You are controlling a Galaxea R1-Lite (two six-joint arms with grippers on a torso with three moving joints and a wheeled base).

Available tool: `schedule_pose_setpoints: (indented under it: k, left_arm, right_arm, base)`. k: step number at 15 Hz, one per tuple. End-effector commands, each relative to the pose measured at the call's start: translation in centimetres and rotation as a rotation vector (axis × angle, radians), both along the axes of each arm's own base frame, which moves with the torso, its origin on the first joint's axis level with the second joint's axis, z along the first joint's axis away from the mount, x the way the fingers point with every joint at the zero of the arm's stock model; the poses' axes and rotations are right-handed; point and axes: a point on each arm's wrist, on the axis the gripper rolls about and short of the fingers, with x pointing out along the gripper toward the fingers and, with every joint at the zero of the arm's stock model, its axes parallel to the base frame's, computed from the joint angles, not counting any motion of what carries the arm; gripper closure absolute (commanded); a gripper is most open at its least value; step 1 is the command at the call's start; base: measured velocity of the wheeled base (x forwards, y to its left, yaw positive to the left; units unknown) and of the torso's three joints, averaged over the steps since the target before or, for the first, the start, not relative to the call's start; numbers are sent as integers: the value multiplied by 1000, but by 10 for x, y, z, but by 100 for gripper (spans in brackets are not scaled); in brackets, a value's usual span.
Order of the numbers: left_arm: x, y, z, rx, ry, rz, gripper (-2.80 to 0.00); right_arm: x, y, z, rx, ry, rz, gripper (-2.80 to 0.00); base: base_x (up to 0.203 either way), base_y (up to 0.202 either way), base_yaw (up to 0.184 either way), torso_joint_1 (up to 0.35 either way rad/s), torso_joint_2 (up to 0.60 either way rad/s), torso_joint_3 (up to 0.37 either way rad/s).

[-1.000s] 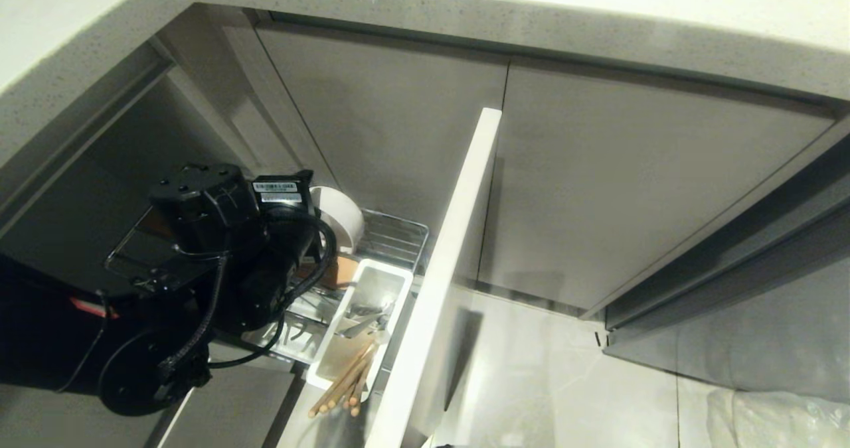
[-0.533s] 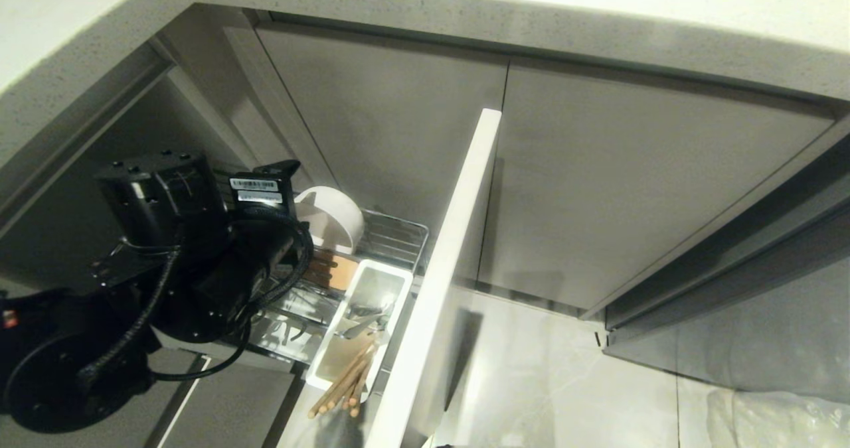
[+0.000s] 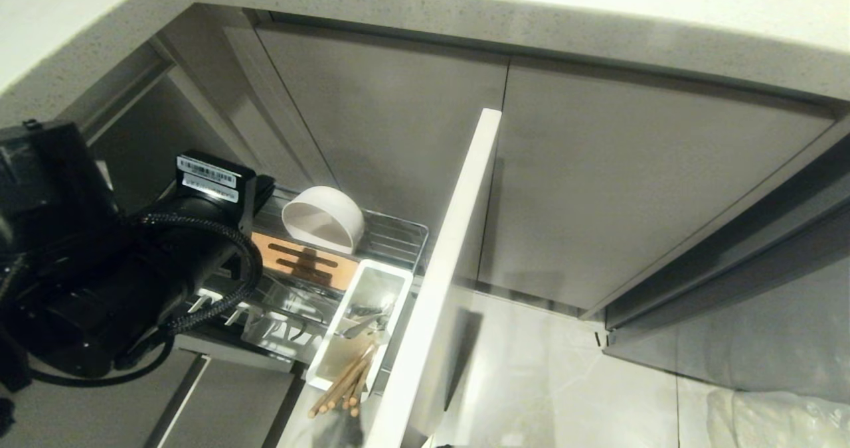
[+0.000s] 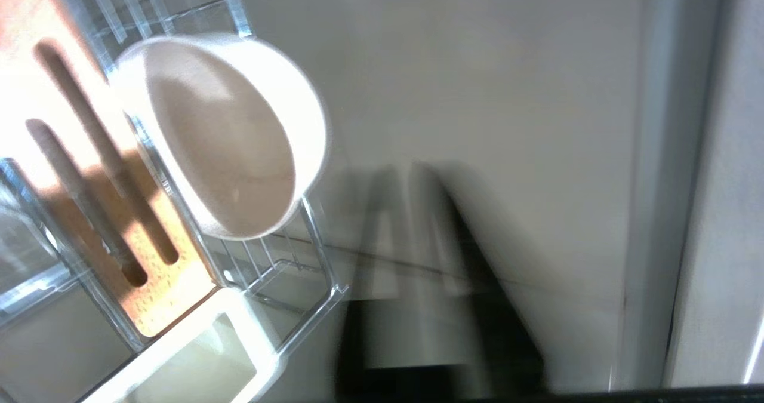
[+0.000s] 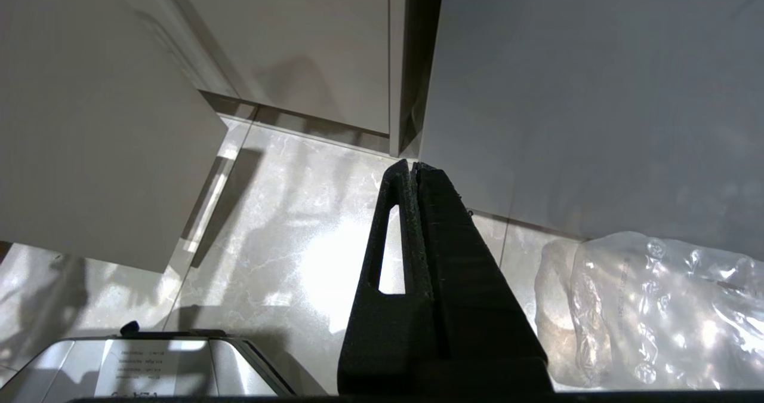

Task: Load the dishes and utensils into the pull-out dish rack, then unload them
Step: Pick up the plate and place it in the cupboard

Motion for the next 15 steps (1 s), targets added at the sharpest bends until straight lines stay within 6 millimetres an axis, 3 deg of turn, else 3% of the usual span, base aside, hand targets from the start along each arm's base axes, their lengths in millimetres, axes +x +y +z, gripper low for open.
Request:
schedule_pose_setpoints:
  k: [1,5,10,12,15]
  left_arm:
    - [-12,1,12,64,-51,-22,0]
    - [-29,-2,34,348,-158,-59,0]
    - [-46,2,111,728,-404,67,0]
    - [-49,16,140,781,-429,215,0]
    - [-36,56,158,822,-326,520,0]
  right_arm:
    - [0,0,0,0,1,0,0]
    - [0,0,0,0,1,0,0]
    - [0,0,0,0,1,0,0]
    - [0,0,0,0,1,0,0]
    - [0,0,0,0,1,0,0]
  base:
    - [0,0,0,0,0,0]
    - [0,0,0,0,0,0]
    - [0,0,0,0,0,0]
    - [0,0,0,0,0,0]
    - [0,0,0,0,0,0]
